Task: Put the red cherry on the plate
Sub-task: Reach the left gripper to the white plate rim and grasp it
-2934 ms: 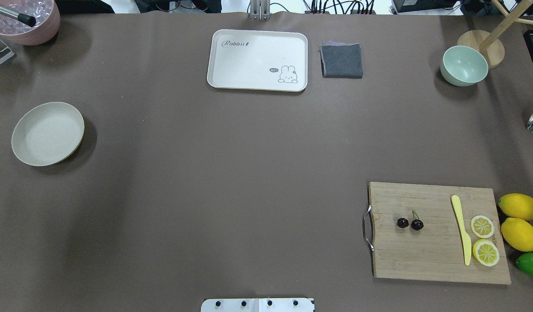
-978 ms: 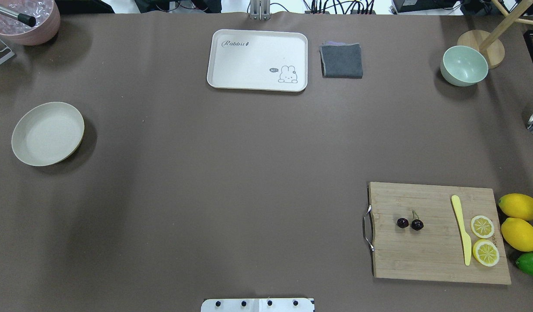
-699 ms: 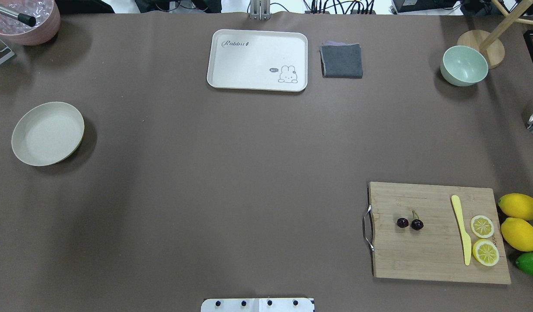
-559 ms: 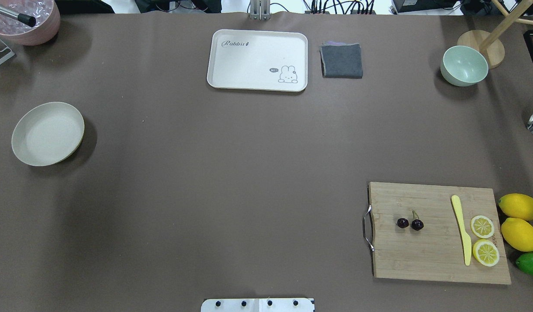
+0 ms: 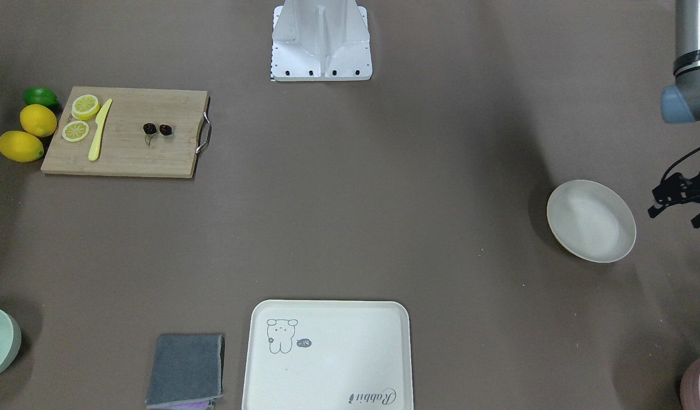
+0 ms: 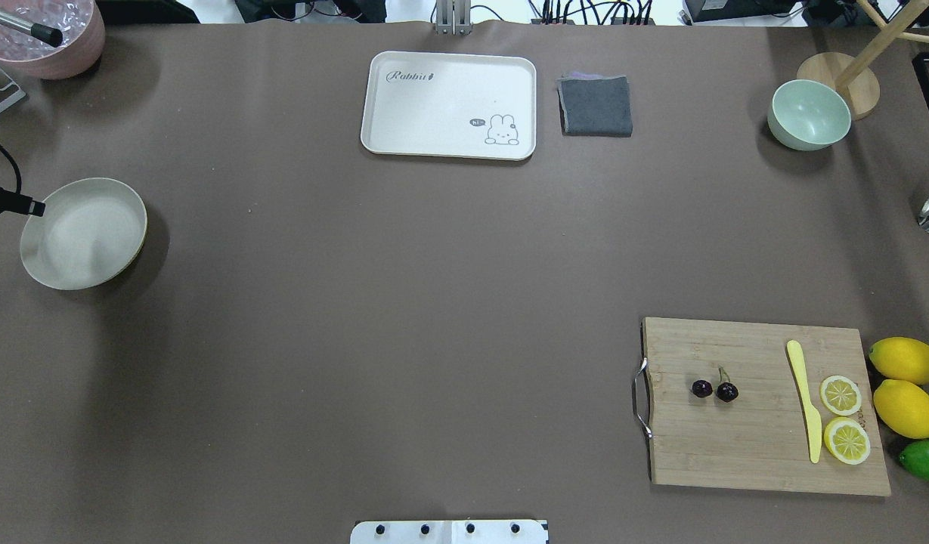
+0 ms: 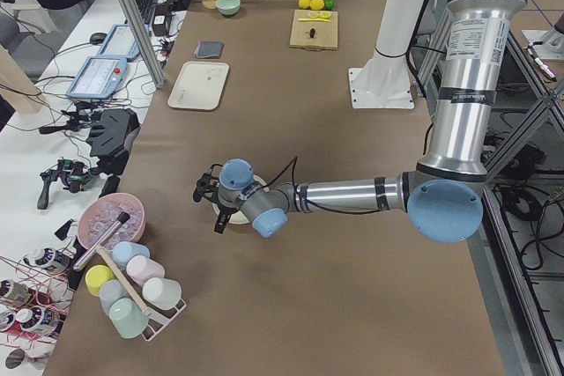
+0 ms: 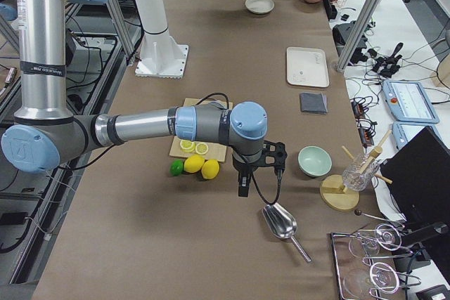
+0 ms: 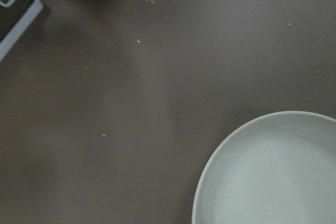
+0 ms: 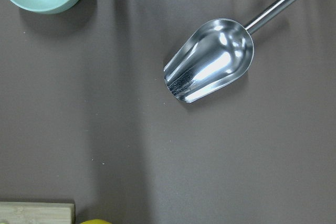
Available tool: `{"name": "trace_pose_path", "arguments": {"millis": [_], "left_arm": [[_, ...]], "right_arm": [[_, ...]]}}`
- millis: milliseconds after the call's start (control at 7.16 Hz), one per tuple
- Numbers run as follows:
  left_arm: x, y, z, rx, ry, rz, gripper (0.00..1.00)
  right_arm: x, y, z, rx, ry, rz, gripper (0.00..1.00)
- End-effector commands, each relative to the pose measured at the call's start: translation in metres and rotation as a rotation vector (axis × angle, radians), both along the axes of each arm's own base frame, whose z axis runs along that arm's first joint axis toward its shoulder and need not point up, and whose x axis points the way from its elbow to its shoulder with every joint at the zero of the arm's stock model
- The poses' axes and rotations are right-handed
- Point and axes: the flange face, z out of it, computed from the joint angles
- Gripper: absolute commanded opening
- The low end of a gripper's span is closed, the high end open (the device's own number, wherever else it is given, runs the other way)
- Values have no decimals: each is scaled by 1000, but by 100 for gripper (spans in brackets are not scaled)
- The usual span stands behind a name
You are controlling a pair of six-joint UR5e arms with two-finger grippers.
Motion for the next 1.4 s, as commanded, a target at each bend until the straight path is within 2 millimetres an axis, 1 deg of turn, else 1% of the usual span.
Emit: {"name": "trace_pose_path", "arguments": {"millis": [0, 140, 279, 699, 838, 978, 1118, 1257], "left_arm": [[11, 14, 13, -17, -9, 16, 97], [11, 14, 14, -18, -10, 19, 91], [11, 15, 15, -20, -10, 20, 88], [16, 8, 21, -35, -18, 22, 83], [18, 5, 22, -40, -20, 22, 70], [20, 2, 25, -47, -24, 21, 51], [20, 0, 25, -48, -25, 21, 42], [22, -2, 23, -48, -19, 25, 19]], "right_arm": [[0, 0, 1, 0, 1, 3, 100], [0, 0, 1, -1, 1, 4, 100], [0, 1, 1, -9, -2, 12, 100], [0, 1, 1, -7, -1, 15, 100], [0, 1, 1, -7, -1, 15, 100], [0, 0, 0, -4, -1, 15, 100], [0, -1, -1, -3, -1, 15, 100], [0, -1, -1, -3, -1, 15, 100]]}}
